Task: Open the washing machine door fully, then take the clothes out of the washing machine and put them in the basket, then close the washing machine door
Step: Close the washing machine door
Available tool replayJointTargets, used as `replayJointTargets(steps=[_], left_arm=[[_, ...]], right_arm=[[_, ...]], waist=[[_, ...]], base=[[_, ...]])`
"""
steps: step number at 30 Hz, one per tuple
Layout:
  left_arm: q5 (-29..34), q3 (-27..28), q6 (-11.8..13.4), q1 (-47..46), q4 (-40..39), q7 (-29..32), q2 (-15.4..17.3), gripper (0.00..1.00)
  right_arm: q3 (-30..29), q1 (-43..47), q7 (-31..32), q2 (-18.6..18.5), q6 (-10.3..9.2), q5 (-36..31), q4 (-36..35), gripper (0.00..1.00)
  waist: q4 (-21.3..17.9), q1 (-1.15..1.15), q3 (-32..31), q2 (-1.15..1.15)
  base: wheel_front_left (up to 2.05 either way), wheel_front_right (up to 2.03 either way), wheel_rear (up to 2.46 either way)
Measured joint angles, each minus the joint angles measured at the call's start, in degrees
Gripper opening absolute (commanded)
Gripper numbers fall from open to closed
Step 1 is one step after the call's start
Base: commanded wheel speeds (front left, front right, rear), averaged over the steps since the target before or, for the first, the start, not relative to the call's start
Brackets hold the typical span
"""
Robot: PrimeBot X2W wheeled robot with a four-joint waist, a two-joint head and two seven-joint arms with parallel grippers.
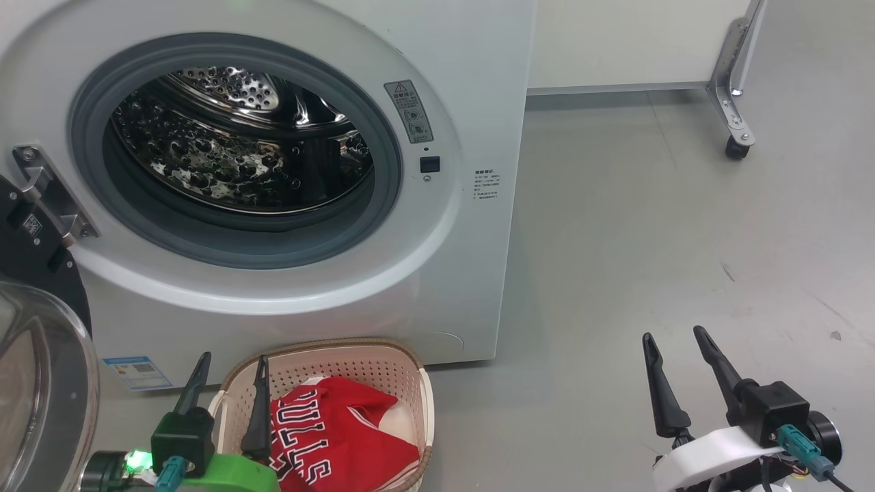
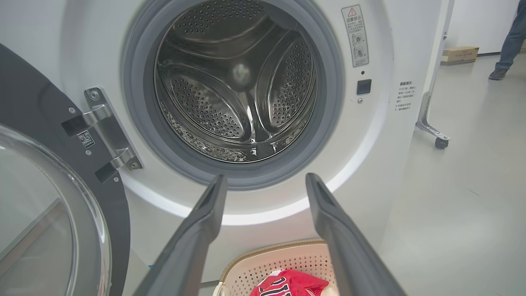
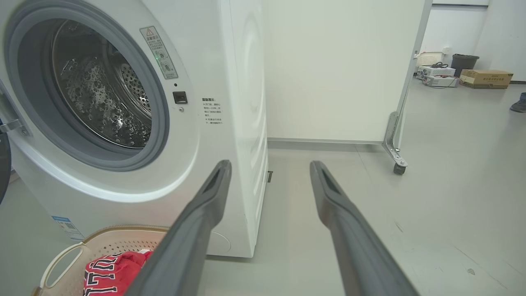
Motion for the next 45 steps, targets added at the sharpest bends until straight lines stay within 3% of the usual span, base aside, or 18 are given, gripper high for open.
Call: replayJointTargets(steps=[27,45], left_arm=[[0.91,-0.09,0.67,2.38,-5.35,2.98,0.29,1.0],[2.02,-0.16,0.93,3.5,-7.46,4.44,0.68,1.0]], right_arm=[[0.03,0.83,0.98,-0.2,-0.43,0.0,-1.41,1.0],[0.04,1.03,1.25,-0.29,-0.53,0.0,-2.0,1.0]], waist=[[0.18,0.0,-0.02,0.0],[0.46,0.0,-0.07,0.0]], base=[[-0.07,0.16,-0.1],[-0.87,0.9,-0.03]])
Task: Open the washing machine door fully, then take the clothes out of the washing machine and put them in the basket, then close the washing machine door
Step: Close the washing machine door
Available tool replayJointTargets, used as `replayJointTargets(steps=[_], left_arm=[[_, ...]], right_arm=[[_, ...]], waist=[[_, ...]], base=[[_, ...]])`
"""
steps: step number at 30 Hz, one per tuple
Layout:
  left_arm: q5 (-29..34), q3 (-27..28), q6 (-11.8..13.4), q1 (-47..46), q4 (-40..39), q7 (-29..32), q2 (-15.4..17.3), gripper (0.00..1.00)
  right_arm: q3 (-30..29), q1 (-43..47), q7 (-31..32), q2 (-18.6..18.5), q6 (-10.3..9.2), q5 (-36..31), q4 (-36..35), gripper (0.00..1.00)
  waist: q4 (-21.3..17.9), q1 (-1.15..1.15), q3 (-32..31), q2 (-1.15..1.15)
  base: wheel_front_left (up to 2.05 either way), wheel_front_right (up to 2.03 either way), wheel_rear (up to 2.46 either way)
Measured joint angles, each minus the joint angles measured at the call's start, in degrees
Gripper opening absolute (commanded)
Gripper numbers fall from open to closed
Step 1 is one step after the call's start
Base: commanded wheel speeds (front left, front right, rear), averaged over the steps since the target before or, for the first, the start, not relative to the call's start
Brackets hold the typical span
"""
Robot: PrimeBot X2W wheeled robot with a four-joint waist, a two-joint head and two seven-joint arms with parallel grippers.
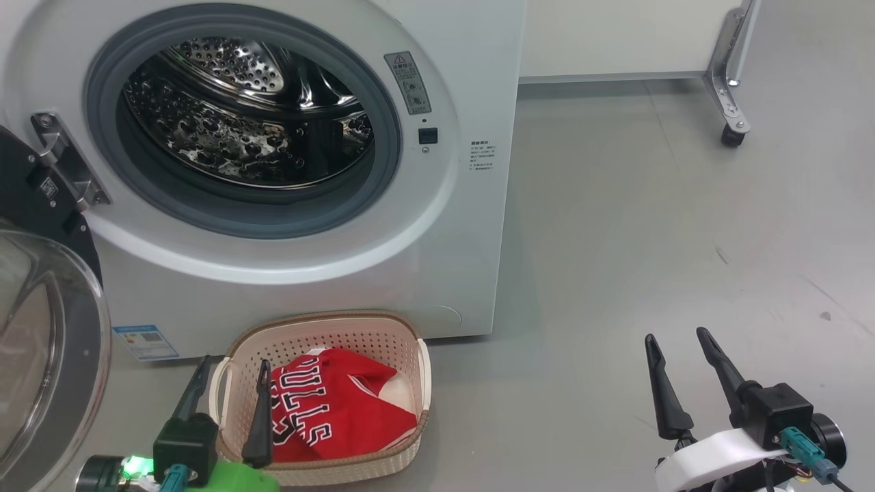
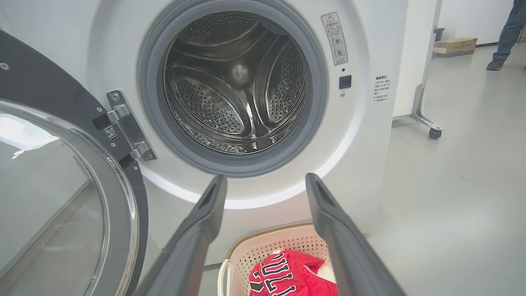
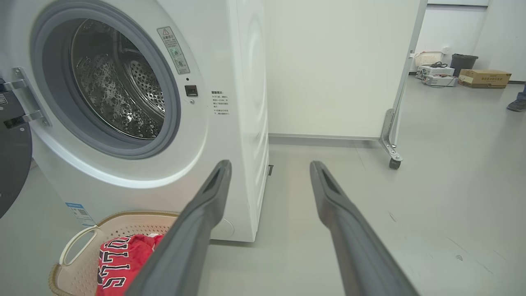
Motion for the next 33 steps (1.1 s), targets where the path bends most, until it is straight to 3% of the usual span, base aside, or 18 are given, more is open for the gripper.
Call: replayJointTargets(steps=[17,33], left_arm=[[0.03,-0.9,-0.03,0.26,-1.54,0.01,0.32,1.0],[0.02,-0.93,-0.31,0.32,-2.16,0.01,0.45,1.0]], right_arm=[[-0.04,0.05,0.33,-0.09,-0.42,0.01,-0.36,1.0],[-0.03,0.07,0.46,-0.3,-0.45,0.01,-0.56,1.0]], waist=[[0.5,0.0,0.26,0.0],[0.8,0.0,0.21,0.0]], base=[[-1.23,1.23,0.0],[-0.63,0.63,0.0]])
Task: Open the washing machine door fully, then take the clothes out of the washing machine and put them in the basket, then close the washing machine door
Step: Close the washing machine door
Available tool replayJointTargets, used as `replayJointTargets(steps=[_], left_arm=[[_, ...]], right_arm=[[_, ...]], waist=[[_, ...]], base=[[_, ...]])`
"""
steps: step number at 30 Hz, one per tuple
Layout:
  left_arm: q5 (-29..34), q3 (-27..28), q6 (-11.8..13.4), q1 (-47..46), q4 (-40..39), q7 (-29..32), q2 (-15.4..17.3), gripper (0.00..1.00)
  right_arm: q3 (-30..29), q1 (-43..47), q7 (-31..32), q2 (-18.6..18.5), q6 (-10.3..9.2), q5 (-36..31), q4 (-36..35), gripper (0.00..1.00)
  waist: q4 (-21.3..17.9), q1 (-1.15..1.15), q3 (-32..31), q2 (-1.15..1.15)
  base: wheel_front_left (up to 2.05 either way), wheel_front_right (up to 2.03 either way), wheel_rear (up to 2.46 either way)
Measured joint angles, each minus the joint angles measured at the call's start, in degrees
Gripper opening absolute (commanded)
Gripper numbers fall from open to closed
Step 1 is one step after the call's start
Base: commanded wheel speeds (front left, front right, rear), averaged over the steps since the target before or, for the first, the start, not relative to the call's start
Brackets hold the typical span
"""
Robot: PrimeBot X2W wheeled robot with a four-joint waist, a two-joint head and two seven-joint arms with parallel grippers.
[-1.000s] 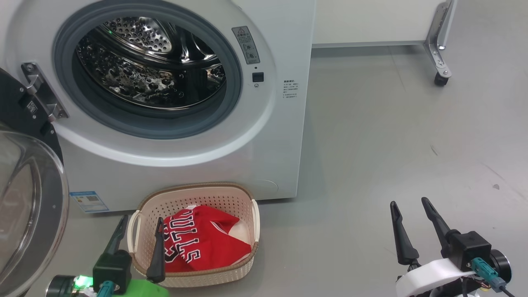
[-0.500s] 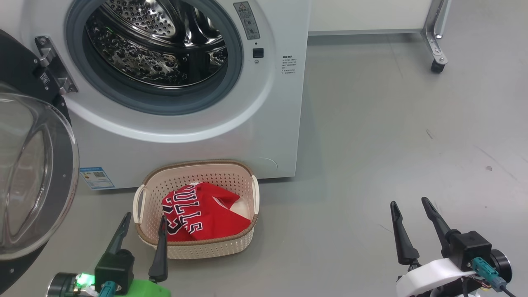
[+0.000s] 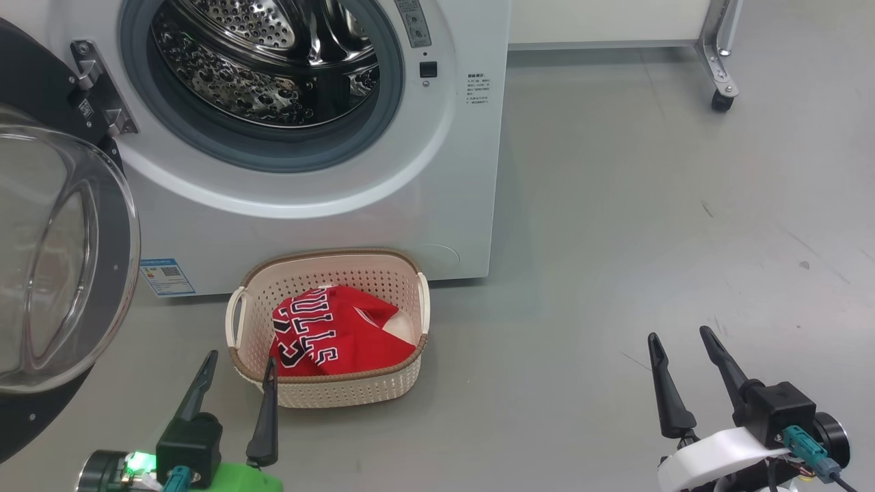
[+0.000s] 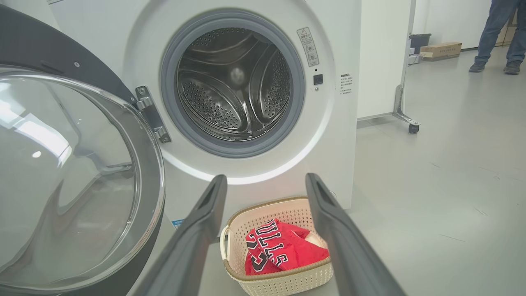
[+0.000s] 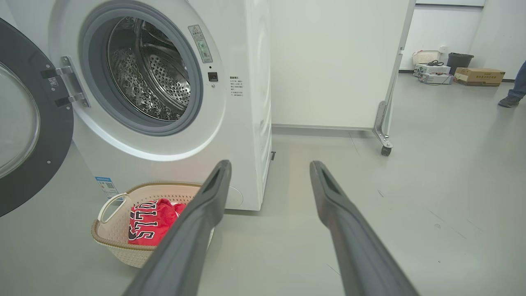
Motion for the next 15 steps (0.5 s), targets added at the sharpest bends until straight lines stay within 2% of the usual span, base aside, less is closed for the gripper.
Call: replayJointTargets(steps=[15], left_arm=[[0.0,-0.05,0.0,0.41,-0.38,-0.01,0.03,1.0]], right_arm=[[0.01,0.0,0.01,-0.11,-0.04,0.0,-0.21,1.0]], waist=[[0.46,0.0,-0.27,0.0]], base=[[-0.08,0.08,0.0]])
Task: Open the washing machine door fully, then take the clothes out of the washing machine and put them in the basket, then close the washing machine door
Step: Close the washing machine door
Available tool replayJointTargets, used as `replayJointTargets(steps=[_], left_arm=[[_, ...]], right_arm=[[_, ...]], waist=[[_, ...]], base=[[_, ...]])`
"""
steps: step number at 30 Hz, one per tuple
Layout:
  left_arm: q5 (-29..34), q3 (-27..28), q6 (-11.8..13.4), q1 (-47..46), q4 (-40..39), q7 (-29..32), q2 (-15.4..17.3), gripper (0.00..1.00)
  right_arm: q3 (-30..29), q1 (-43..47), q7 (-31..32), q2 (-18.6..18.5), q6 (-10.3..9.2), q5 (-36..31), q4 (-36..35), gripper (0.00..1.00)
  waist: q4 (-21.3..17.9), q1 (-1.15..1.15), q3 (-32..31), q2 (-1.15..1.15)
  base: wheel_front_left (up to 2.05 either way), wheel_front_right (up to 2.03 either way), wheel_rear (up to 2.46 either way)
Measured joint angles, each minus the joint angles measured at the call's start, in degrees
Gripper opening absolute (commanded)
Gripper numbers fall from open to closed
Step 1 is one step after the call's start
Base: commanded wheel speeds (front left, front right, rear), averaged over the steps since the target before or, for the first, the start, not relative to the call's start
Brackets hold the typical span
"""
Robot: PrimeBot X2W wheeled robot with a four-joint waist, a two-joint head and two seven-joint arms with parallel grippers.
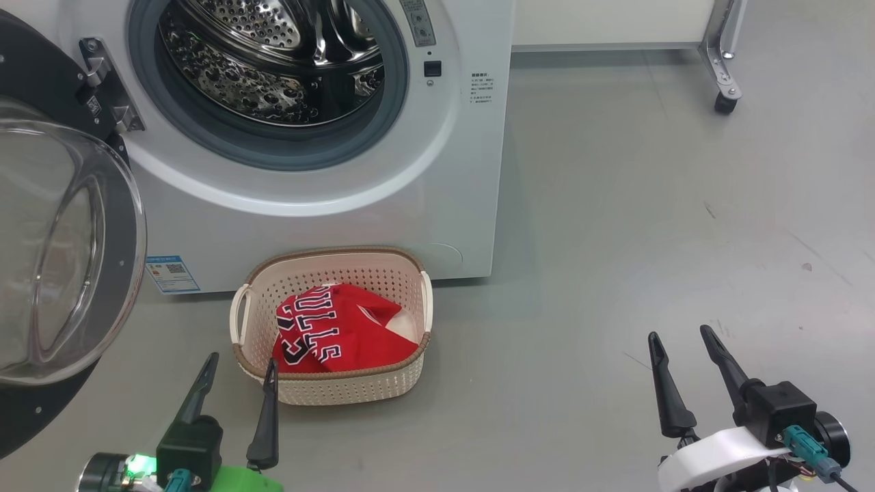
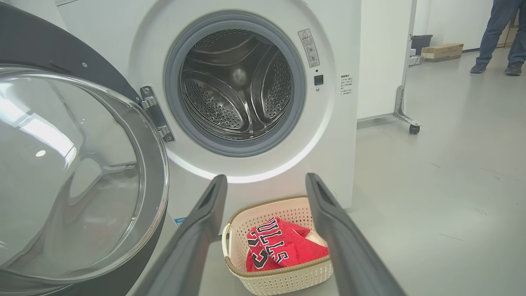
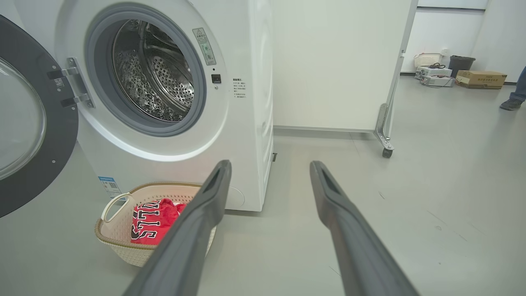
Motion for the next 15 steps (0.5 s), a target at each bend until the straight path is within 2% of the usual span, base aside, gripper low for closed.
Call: replayJointTargets(steps=[7,9,15], left_arm=[[0.0,0.0,0.0,0.08,-0.04,0.0,0.03,1.0],[0.01,-0.38,-0.09,0.08,-0.05,0.0,0.04,1.0],[0.0,-0.8,-0.22,0.07,-0.08,0.03,0.01,1.0]], right_arm=[[-0.02,0.02,0.0,-0.12,-0.01,0.0,-0.01,1.0],[-0.36,0.12,0.0,-0.14,-0.56,0.01,-0.08,1.0],[-1.13,1.16,0.0,-0.96,-0.91,0.08,-0.42,1.0]], waist=[[0.41,0.0,-0.13,0.0],[0.72,0.0,-0.15,0.0],[3.26,0.0,-0.2,0.0]], base=[[0.0,0.0,0.0],[0.0,0.0,0.0],[0.0,0.0,0.0]])
